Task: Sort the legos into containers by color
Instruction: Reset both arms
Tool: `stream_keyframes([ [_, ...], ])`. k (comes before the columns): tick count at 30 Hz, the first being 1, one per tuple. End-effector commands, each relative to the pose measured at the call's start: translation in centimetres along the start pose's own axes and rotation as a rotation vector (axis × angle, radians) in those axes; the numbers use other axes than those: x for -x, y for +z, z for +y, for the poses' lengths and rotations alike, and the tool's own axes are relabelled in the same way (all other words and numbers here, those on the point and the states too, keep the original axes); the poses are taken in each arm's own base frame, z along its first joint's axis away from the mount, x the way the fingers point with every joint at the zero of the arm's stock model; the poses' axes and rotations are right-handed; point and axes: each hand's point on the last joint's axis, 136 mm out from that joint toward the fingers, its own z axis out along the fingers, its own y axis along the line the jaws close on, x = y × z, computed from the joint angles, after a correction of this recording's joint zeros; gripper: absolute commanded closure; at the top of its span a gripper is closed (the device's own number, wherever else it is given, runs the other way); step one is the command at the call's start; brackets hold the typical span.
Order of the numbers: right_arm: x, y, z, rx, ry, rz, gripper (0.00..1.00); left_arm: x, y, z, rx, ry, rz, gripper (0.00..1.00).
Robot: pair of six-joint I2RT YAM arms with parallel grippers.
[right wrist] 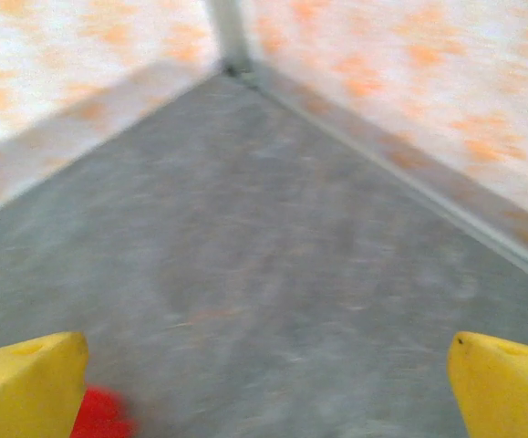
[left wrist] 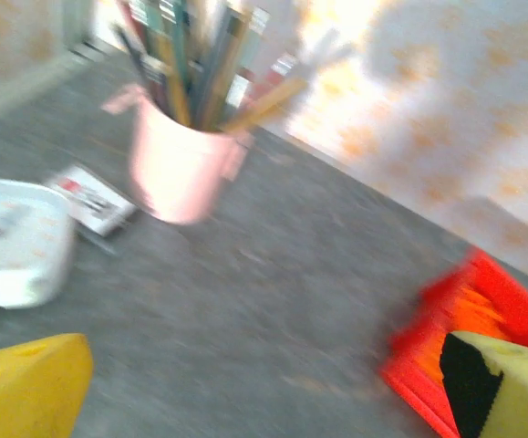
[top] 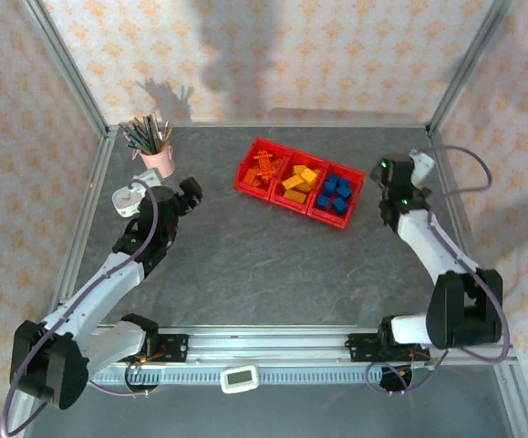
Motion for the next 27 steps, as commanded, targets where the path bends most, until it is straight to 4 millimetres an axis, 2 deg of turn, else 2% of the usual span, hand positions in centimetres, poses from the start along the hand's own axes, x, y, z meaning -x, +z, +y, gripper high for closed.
stream_keyframes([
  [1, -0.5, 1.1, -2.7, -0.055, 0.005, -0.114, 0.0, 2.0, 0.8, 4.1, 0.16, 0.119, -0.194, 0.01],
  [4, -1.9, 1.3, -2.5, 0.03, 0.005, -0.163, 0.0, 0.6, 1.8, 5.4, 0.147, 0.177, -0.228, 0.01],
  [6, -3.1, 1.4, -0.4, 0.181, -0.028, -0.177, 0.0, -0.5, 2.5, 5.3, 0.106, 0.22, -0.233, 0.01],
  [9, -4.6, 2.4, 1.9, 0.277, -0.08, -0.124, 0.0, -1.5, 3.3, 4.9, 0.071, 0.292, -0.241, 0.01],
  [11, -3.8, 1.4, 3.5, 0.39, -0.079, -0.175, 0.0, -2.1, 3.7, 4.7, 0.056, 0.336, -0.234, 0.01],
  [13, -4.5, 0.0, 4.9, 0.514, -0.126, -0.188, 0.0, -2.8, 3.5, 4.3, -0.001, 0.381, -0.259, 0.01],
  [17, -5.7, -2.8, 4.7, 0.609, -0.158, -0.288, 0.0, -4.0, 3.1, 4.5, -0.068, 0.387, -0.281, 0.0],
  [18, -6.0, -2.8, 4.5, 0.584, -0.164, -0.299, 0.0, -3.6, 2.9, 4.6, -0.078, 0.372, -0.314, 0.0],
  [20, -6.3, -1.9, 5.4, 0.558, -0.192, -0.284, 0.0, -4.3, 3.3, 5.1, -0.103, 0.349, -0.28, 0.0],
  [22, -6.3, -1.4, 5.1, 0.538, -0.18, -0.264, 0.0, -3.9, 3.7, 5.1, -0.112, 0.341, -0.309, 0.0],
  [23, -6.2, -1.5, 5.1, 0.535, -0.176, -0.275, 0.0, -4.5, 4.5, 6.0, -0.06, 0.327, -0.246, 0.0],
  [24, -6.3, -1.5, 5.0, 0.527, -0.184, -0.267, 0.0, -4.1, 5.1, 6.3, -0.041, 0.303, -0.232, 0.0],
  [27, -6.3, -1.5, 5.1, 0.527, -0.185, -0.266, 0.0, -3.6, 4.5, 6.8, -0.028, 0.287, -0.279, 0.0],
])
